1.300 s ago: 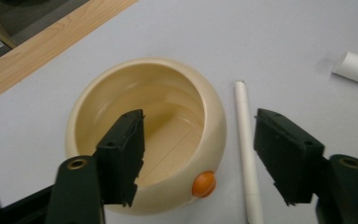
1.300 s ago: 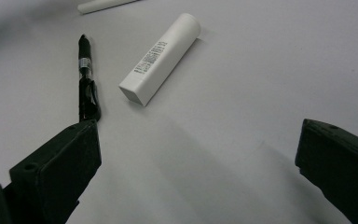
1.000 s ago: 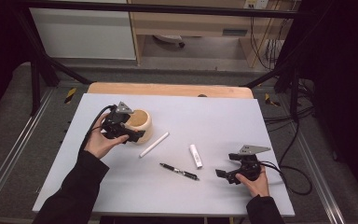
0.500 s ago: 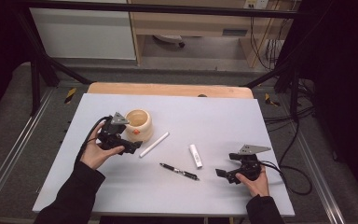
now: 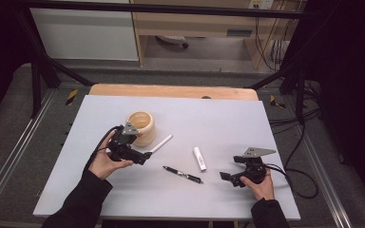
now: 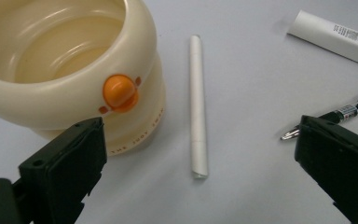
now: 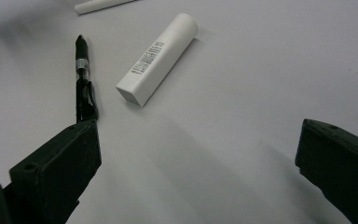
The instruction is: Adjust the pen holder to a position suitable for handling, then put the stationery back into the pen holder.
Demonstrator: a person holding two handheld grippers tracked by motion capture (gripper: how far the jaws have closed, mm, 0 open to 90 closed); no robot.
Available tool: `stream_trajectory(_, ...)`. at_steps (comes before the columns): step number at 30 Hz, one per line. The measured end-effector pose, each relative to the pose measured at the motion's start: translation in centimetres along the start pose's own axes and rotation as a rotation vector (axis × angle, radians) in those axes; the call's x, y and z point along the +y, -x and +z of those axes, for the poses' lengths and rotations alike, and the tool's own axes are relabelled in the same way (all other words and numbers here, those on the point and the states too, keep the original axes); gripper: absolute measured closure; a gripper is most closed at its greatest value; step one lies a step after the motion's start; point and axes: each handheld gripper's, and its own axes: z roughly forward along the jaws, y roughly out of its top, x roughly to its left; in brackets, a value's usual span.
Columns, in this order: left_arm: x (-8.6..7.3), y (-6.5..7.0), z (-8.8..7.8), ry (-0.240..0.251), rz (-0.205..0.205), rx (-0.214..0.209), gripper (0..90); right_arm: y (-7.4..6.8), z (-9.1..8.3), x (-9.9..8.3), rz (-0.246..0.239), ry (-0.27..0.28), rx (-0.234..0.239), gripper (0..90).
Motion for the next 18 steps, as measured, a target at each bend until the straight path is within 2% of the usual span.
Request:
stream_trajectory(10,1.5,1.1,0.8,-0.013,0.025,-0.02,5.9,0.0,0.0,0.0,0.0,0.001,0.001,0.7)
stream_trajectory(18,2.7,1.8,2.0,-0.029,0.04,-0.014,10.3,0.0,0.0,0.0,0.002,0.0,0.0,0.8)
